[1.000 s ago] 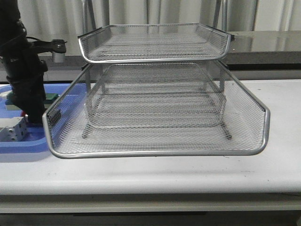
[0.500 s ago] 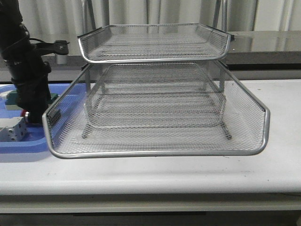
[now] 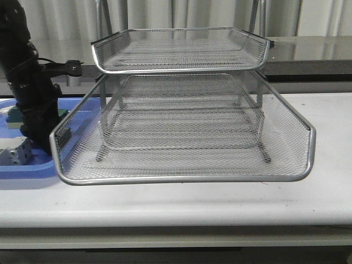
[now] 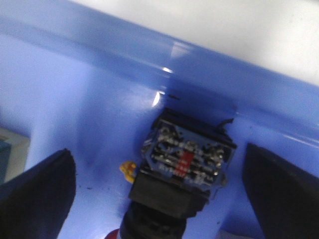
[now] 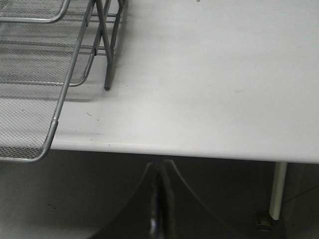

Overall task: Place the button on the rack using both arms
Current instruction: 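Grasp the red push button by its contact block with the left gripper, then lift the red button and carry it over the pulled-out tray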

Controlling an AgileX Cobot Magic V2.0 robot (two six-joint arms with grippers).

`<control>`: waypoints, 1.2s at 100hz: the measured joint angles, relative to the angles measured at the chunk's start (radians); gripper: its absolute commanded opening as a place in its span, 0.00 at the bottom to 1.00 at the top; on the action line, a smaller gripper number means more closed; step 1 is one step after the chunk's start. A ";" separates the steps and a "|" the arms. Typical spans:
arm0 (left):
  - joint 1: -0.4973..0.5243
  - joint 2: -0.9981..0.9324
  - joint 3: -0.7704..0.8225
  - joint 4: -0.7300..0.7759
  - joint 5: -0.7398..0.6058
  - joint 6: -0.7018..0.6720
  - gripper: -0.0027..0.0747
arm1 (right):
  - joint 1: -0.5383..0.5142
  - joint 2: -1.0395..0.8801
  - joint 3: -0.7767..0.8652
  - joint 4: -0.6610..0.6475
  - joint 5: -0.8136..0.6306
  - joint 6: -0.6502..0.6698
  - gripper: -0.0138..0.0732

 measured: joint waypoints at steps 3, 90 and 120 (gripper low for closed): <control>0.000 0.000 0.000 0.000 0.000 0.000 0.87 | 0.000 0.000 0.000 0.000 0.000 0.000 0.03; 0.000 0.006 -0.200 0.003 0.210 -0.039 0.01 | 0.000 0.000 0.000 0.000 0.000 0.000 0.03; 0.008 -0.063 -0.299 0.014 0.242 -0.162 0.01 | 0.000 0.000 0.000 0.000 0.000 0.000 0.03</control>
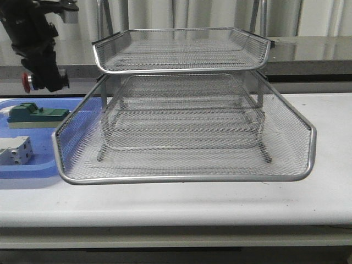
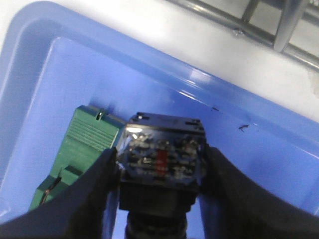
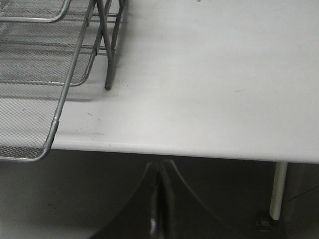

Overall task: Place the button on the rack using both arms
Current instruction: 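Lift the red button and carry it over the pulled-out tray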

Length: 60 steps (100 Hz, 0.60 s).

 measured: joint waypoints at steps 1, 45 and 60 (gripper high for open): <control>0.000 -0.003 0.000 0.000 0.000 -0.002 0.01 | 0.000 0.000 0.000 0.000 0.000 0.000 0.03; 0.000 -0.218 -0.002 -0.004 0.026 -0.192 0.01 | 0.000 0.000 0.000 0.000 0.000 0.000 0.03; -0.028 -0.304 0.009 -0.008 0.028 -0.223 0.01 | 0.000 0.000 0.000 0.000 0.000 0.000 0.03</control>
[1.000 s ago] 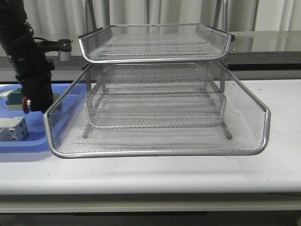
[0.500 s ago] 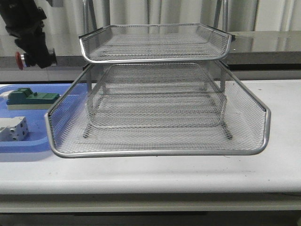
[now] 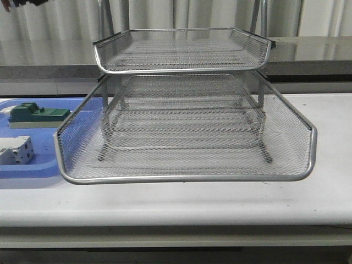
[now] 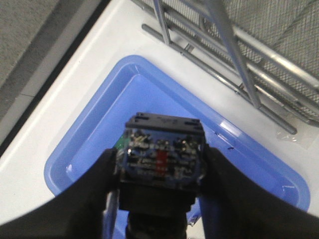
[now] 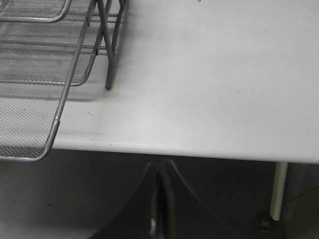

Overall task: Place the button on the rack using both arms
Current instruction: 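Lift the red button and carry it over the pulled-out tray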

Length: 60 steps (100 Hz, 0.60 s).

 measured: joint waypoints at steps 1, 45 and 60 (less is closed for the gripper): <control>-0.005 -0.009 0.004 0.000 0.000 0.000 0.01 | 0.000 0.000 0.000 0.000 0.000 0.000 0.03; -0.295 -0.181 0.205 -0.020 0.006 -0.008 0.01 | 0.000 0.000 0.000 0.000 0.000 0.000 0.03; -0.397 -0.181 0.262 -0.031 0.006 -0.008 0.01 | 0.000 0.000 0.000 0.000 0.000 0.000 0.03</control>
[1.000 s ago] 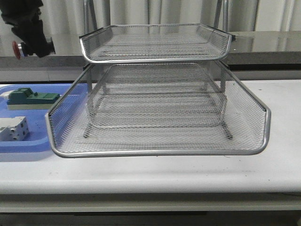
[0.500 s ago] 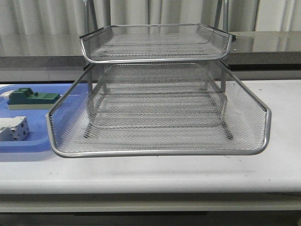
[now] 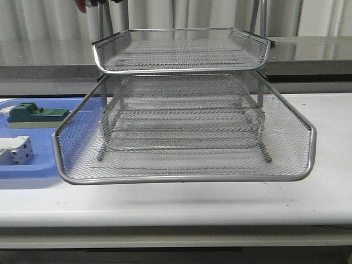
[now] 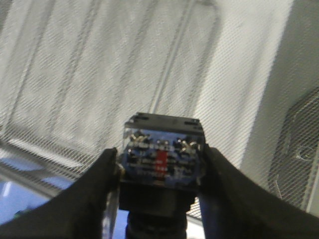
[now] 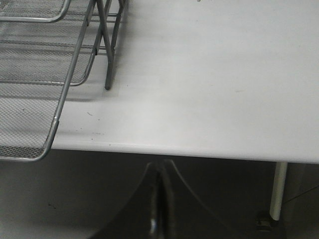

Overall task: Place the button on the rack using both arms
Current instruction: 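Lift the red button and carry it over the pulled-out tray, then lower the button onto the middle tray and open the left gripper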

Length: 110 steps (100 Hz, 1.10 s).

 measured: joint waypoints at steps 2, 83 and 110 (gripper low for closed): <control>-0.013 0.000 0.006 -0.002 0.000 0.000 0.01 | 0.000 0.000 0.000 0.000 0.000 0.000 0.03; -0.127 0.296 0.028 -0.068 -0.017 -0.001 0.01 | 0.000 0.000 0.000 -0.002 0.000 0.000 0.03; -0.127 0.304 0.028 -0.070 -0.020 -0.002 0.43 | 0.000 0.000 0.000 -0.002 0.000 0.000 0.03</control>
